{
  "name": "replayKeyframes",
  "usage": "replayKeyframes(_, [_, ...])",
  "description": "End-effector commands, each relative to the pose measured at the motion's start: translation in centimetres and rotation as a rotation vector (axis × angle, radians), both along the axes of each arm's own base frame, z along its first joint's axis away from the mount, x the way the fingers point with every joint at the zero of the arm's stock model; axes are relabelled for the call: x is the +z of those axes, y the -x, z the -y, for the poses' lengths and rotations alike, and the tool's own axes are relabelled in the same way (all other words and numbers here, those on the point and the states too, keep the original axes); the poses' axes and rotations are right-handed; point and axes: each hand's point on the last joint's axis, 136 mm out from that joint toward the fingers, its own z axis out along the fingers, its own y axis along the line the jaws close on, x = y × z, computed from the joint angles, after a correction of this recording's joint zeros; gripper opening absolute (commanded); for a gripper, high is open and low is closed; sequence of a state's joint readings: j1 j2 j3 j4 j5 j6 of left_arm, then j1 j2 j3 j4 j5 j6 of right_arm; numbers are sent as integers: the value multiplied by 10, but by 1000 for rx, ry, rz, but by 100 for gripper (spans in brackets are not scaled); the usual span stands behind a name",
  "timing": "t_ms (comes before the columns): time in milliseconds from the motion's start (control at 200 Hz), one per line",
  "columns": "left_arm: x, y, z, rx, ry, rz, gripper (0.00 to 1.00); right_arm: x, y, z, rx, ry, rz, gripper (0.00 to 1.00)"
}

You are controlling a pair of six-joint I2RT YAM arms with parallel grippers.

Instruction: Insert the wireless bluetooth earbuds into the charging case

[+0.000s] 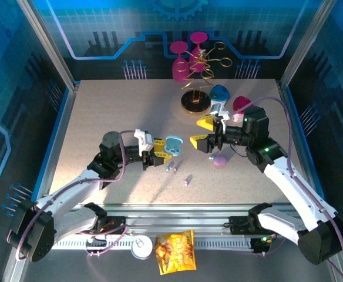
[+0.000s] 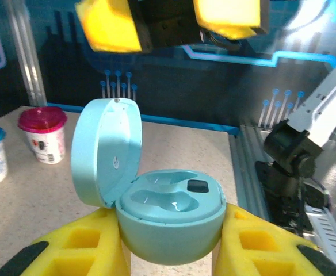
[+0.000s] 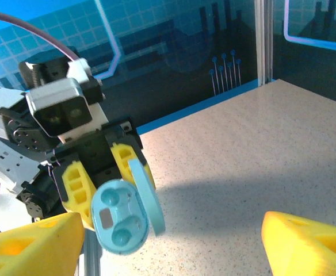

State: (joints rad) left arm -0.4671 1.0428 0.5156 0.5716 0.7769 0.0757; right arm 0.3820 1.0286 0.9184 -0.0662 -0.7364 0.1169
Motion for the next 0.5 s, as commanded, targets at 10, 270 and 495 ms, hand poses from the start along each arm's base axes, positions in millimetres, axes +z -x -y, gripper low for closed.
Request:
replayKeyframes(10, [24,-8,-12,81,90,82,20,-9,-13,7,-82,-6,-35,80])
replayKeyframes(270, [36,-12,-22,134,153,131,20,-97,-58,32,-396,109,-308,79])
replayKeyframes(495, [37,-11,-20,116,153,126,20,-177,-65,49,-589,343,-536,78])
